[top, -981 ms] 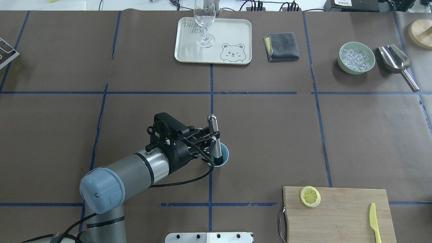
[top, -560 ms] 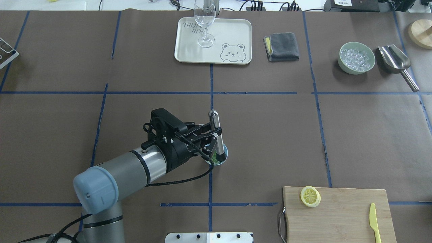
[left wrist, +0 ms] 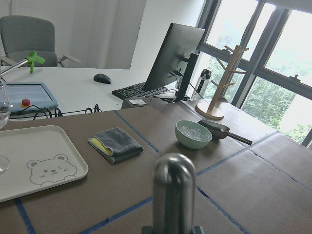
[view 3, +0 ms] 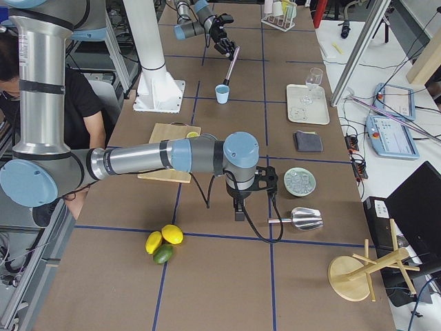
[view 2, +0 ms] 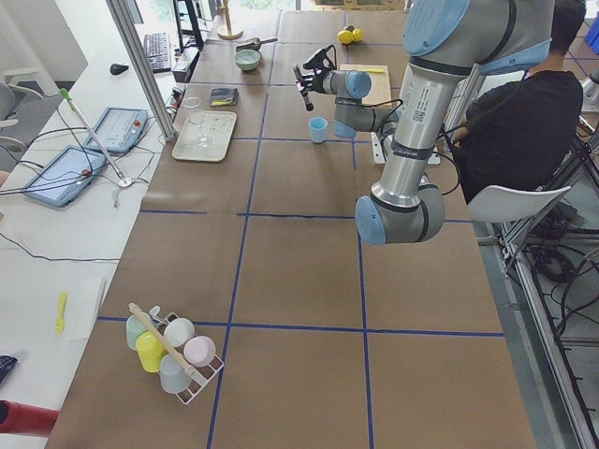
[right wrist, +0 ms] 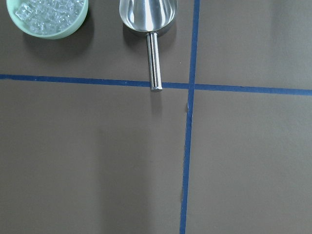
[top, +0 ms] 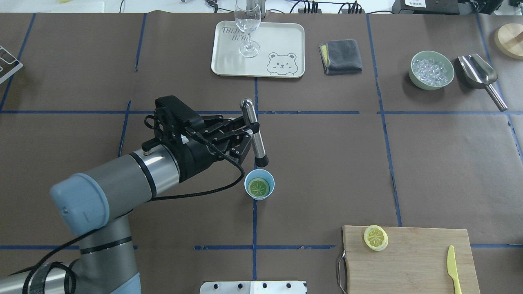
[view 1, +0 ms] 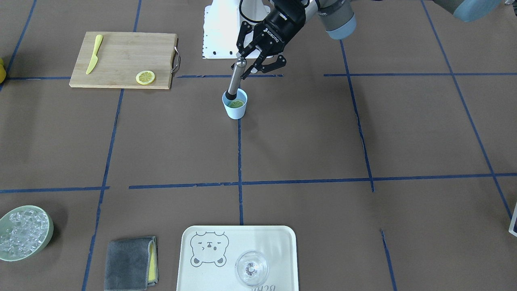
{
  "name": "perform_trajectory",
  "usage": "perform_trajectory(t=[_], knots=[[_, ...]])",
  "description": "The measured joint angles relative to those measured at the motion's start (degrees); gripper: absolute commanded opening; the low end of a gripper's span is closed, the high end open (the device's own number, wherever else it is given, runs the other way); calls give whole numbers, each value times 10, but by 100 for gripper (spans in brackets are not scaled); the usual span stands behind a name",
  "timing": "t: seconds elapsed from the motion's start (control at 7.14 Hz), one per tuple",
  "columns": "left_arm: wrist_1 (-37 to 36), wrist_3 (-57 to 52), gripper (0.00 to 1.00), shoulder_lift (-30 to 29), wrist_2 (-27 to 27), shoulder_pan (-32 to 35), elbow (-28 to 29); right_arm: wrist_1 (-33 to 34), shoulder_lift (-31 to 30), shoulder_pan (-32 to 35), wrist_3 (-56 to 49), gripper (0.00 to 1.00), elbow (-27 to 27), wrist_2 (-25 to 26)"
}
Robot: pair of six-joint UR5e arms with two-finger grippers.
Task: Squeeze lemon into cup
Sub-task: 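Lift the muddler out of the cup and carry it back with the left gripper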
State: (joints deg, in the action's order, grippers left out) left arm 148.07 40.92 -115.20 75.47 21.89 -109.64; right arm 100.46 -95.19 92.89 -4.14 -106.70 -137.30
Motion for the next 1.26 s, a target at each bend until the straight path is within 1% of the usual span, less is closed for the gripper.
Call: perform_trajectory(t=[0.14, 0.56, 0.7, 0.84, 0.98, 1.12, 1.26], knots=[[-15, 2, 0, 14, 64, 41, -5, 0, 0, 0, 1, 100, -1, -1], [-147, 19, 0, 51, 367, 187, -8, 0, 0, 0, 5, 100, -9, -3], [-181, 52, 0, 82, 471, 232, -7, 0, 0, 0, 6, 100, -14, -3], [-202, 100, 0, 117, 552, 275, -5, 0, 0, 0, 7, 100, -20, -2], [-213, 138, 0, 155, 600, 312, -4, 1, 0, 0, 8, 100, -26, -1], [-217, 155, 0, 199, 620, 330, -4, 1, 0, 0, 8, 100, -28, 1], [-226, 161, 0, 234, 627, 336, 2, 0, 0, 0, 8, 100, -28, 1]])
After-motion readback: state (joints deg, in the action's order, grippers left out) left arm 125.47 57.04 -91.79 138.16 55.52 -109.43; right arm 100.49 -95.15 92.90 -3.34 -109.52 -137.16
